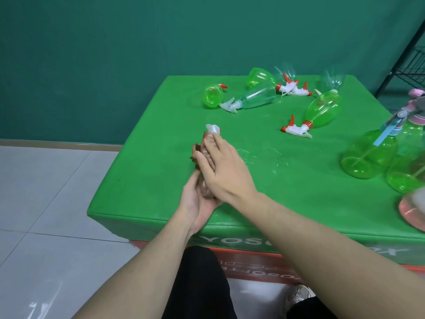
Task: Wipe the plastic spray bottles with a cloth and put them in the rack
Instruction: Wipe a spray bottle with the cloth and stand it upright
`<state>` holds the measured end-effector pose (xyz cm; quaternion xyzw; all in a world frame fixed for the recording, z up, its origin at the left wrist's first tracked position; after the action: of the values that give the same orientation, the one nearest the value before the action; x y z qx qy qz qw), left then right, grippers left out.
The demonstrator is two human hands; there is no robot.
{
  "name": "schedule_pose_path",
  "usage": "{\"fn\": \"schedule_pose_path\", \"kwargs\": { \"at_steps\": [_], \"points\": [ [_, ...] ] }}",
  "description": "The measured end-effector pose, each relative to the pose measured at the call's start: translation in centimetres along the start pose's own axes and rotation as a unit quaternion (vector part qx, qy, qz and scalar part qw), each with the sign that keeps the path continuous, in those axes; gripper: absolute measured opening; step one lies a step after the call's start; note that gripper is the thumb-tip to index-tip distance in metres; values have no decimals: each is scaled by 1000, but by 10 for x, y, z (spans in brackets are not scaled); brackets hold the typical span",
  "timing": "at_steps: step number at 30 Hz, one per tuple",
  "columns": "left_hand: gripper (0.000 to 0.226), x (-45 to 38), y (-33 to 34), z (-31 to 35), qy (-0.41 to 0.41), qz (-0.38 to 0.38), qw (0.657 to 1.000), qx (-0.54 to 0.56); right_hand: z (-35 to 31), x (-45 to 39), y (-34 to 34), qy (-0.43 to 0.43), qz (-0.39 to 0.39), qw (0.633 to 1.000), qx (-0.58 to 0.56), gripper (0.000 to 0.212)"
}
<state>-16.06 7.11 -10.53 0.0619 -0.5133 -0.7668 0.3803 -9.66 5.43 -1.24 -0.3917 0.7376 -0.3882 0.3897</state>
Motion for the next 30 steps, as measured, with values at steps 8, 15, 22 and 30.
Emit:
{"fn": "schedule_pose_path", "kwargs": {
  "at_steps": [8,15,22,30],
  "points": [
    [43,-5,-7,-1,5,12,1000,16,2,15,-1,-17,14,999,-23,73],
    [59,-4,-8,-5,-8,31,999,-12,7,55,13,-119,72,990,4,49],
    [60,-5,-17,-8,-21,60,993,-102,4,76,13,-134,61,989,-26,59],
    [46,-3,-9,-5,-5,31,994,-105,-3,37,-3,-84,116,990,17,35]
  ]
}}
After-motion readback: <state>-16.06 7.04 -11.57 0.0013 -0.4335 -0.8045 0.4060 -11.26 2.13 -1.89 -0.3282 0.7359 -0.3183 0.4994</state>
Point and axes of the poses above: each hand's wrist, its own x-axis away from the middle knuckle, its own y-axis out of the palm, z = x × y, the point moved 9 cm from there along -x, towards the middle knuckle, and after that the axes turned 10 degrees about x, right-handed, at the moved point
